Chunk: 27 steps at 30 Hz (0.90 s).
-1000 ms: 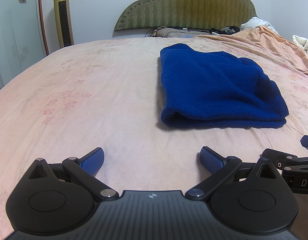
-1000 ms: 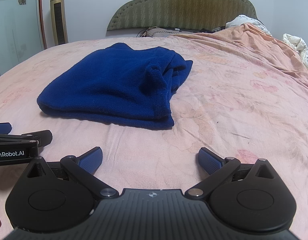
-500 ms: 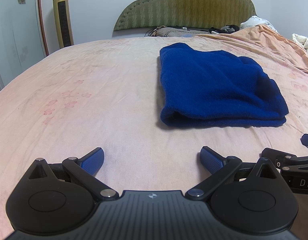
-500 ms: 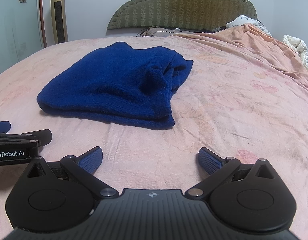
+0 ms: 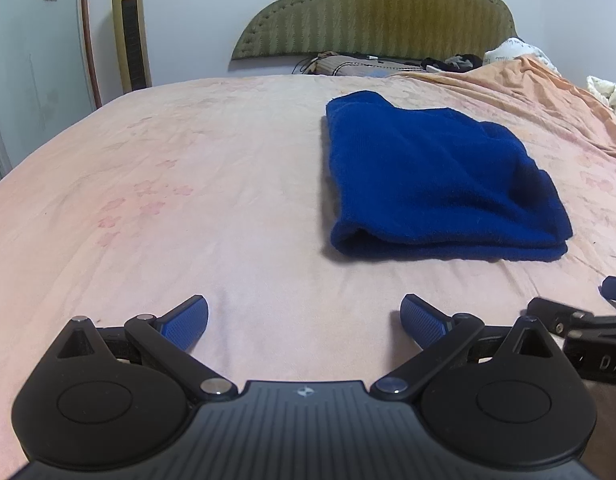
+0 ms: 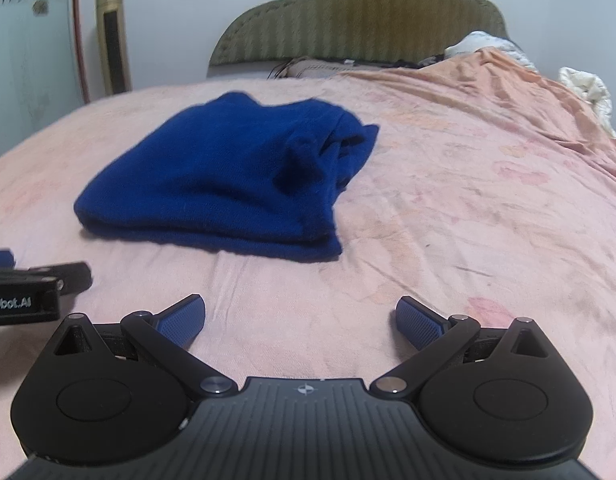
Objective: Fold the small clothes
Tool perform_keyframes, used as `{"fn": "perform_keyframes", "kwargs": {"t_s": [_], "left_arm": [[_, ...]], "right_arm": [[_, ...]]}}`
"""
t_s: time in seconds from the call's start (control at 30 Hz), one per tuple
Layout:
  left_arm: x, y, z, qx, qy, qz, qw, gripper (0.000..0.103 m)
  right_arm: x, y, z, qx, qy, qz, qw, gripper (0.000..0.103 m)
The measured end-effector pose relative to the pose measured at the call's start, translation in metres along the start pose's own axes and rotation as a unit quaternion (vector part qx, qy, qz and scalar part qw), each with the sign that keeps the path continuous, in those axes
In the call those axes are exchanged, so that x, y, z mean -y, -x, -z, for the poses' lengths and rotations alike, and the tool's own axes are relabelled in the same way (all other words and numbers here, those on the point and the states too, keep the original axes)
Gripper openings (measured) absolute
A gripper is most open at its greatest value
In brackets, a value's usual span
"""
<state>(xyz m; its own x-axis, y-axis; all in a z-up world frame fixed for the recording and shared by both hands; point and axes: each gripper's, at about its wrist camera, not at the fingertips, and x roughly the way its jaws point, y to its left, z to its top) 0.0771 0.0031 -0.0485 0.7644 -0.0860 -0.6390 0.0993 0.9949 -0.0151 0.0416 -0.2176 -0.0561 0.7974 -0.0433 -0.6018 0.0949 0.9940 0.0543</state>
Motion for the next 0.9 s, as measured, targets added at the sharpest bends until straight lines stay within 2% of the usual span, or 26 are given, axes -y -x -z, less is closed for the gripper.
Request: {"fn": "perform_keyframes", "kwargs": {"t_s": [0.23,0.53,0.9], "left_arm": [[-0.001,0.010,0.002,0.003,-0.023,-0.028,0.9994,0.103],[-0.001,0.018,0.000,0.010,-0.027,-0.023,0.9993,0.103],[-0.006,0.014,-0.002,-0.010,-0.008,-0.005,0.9999,0.103]], "right_arm": [[0.001,0.017,-0.005,0.007,0.001,-0.005,1.000,0.103],[-0.007,0.023,-0.006,0.008,0.018,-0.008,1.000,0.102],[-0.006,0.023,-0.006,0.004,0.008,-0.016,1.000,0.102]]}}
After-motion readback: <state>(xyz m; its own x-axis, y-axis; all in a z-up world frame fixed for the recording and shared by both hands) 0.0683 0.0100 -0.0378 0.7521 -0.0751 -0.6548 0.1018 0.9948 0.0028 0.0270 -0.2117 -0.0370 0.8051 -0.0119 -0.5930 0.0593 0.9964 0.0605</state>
